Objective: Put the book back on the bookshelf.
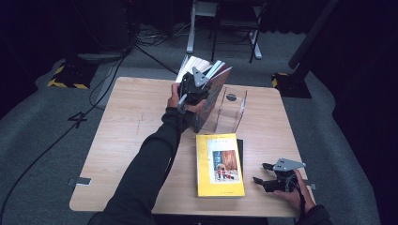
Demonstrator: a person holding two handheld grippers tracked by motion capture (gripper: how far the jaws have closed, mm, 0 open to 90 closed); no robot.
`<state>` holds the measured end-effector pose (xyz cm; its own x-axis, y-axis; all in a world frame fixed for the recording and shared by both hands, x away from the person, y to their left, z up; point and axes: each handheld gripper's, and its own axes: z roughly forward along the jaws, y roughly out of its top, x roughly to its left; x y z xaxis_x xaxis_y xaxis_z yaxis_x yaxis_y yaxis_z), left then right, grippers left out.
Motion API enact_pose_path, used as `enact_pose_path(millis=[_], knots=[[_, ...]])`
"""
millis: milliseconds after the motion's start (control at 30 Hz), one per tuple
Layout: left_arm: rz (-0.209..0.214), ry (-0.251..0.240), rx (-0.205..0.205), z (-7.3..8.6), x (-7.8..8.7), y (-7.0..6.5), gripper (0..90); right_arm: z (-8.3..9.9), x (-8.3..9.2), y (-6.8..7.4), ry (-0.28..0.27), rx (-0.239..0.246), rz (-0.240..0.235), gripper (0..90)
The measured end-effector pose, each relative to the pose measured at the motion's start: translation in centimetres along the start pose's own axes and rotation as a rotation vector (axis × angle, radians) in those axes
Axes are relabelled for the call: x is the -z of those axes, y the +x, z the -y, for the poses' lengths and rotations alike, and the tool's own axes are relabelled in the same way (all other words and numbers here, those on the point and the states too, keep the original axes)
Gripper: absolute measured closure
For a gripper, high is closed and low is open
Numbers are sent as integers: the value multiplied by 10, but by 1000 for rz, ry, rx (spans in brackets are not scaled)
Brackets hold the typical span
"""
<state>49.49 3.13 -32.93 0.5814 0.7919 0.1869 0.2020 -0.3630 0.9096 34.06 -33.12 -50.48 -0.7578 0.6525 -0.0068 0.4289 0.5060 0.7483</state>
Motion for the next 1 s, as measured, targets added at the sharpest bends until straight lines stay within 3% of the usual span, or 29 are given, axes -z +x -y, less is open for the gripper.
enact_pose_path(millis=[1000], knots=[[55,9,-57,15,31,0,613,0,0,0,0,0,1,261]])
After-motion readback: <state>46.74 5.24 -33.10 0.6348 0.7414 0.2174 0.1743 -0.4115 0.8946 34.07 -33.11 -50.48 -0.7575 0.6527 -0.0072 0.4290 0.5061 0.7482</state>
